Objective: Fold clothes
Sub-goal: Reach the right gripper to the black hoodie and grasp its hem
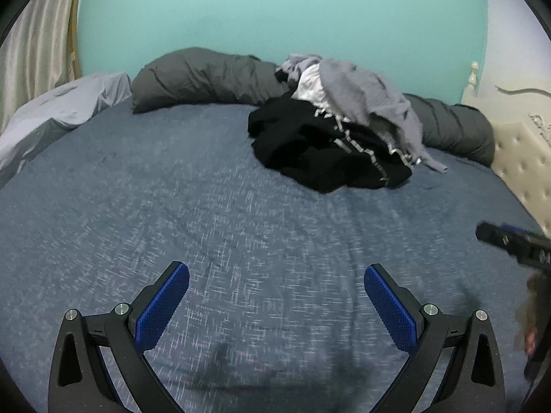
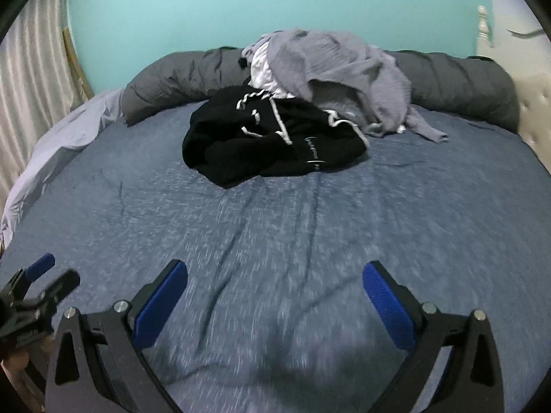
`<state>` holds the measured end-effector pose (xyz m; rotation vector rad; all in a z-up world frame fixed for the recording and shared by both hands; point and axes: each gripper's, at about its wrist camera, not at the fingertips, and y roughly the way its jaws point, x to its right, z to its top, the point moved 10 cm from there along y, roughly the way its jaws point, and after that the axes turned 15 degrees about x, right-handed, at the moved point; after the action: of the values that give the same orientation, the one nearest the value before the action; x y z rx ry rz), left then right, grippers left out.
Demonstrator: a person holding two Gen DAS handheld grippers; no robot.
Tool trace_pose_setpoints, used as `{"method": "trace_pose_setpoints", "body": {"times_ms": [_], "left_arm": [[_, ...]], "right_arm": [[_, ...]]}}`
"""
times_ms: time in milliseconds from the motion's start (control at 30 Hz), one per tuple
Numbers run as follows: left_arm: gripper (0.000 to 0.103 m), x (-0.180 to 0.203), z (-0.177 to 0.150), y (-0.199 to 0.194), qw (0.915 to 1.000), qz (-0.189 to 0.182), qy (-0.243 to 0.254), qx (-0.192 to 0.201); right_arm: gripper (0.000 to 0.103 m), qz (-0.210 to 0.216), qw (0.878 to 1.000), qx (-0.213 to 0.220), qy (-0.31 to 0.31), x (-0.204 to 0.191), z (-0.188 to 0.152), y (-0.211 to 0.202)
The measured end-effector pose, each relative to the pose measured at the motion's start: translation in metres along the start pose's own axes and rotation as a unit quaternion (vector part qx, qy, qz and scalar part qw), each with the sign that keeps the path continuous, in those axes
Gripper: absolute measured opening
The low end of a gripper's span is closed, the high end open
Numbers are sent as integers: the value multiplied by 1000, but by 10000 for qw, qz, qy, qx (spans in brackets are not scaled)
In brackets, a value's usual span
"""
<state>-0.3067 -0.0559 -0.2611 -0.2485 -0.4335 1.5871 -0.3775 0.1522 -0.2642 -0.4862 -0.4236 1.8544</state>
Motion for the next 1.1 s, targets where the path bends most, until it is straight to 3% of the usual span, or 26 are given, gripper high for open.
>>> {"method": "trace_pose_setpoints", "body": {"times_ms": [133,333,600,700,900,967,1067,1100], "left_arm": [[103,-9,-7,21,10000,44,5,-40],[103,-32,-12,37,9993,120,-365,-5],[103,-47,-34,47,9983,157,-527,-193],[103,-49,-38,51,9982,173,-537,-203],[103,-51,-45,58,9972,124,-669,-298],[103,-52,-45,58,9972,113,-698,-259],[103,-57,-43,58,9971,155,-712,-200],[103,-59,-44,58,9970,168,-726,-210]], "right_arm": [[102,41,9998,-103,141,2,4,52],[102,5,9987,-41,515,2,14,111],[102,138,9980,63,611,-14,31,174],[97,162,9969,64,773,-15,38,193],[87,308,9948,-136,964,-26,42,226],[79,402,9938,-195,1018,-32,42,234],[60,557,9930,-232,1011,-42,42,242],[49,563,9936,-231,953,-45,43,242]]}}
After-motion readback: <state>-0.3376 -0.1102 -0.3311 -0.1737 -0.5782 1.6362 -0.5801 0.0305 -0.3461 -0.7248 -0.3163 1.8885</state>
